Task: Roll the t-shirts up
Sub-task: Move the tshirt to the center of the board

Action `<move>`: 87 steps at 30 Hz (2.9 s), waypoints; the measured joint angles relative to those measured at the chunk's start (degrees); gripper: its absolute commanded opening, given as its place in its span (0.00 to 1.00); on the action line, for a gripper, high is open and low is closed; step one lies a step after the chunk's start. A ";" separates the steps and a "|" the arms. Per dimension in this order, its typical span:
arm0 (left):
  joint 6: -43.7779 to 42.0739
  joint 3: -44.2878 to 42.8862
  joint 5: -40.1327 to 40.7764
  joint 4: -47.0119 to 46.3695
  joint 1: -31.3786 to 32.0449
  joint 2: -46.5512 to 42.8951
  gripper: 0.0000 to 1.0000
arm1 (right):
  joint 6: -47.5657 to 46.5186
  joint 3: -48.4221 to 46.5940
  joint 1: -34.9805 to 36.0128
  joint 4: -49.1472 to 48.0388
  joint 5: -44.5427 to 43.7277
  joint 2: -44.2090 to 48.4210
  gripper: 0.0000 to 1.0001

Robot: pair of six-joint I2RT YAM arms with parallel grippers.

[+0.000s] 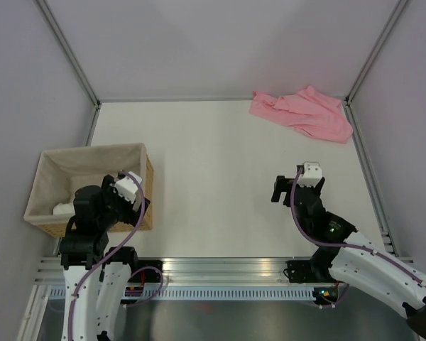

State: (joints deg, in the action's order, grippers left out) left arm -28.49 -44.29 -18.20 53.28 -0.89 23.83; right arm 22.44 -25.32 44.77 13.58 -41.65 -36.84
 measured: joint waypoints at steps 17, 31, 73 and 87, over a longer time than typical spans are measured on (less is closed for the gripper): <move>10.05 -24.68 16.65 -5.14 0.00 30.45 1.00 | -9.81 -44.30 -11.91 -2.08 14.67 -53.37 0.98; 11.13 -26.38 11.69 -5.92 0.00 37.99 1.00 | -9.11 -90.62 -36.98 11.17 20.70 -100.61 0.95; 4.76 -32.06 -12.68 2.45 4.17 38.75 0.95 | -5.20 -39.78 -13.40 1.18 40.33 -54.86 0.72; 3.28 -30.03 -12.81 4.22 7.82 38.40 0.95 | -20.59 -59.69 -11.26 5.14 46.69 -81.20 0.66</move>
State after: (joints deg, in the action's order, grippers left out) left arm -25.21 -74.32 -31.00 57.49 6.94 62.24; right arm 1.85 -85.01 33.52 18.72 5.04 -118.04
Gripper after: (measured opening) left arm 0.950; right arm 0.712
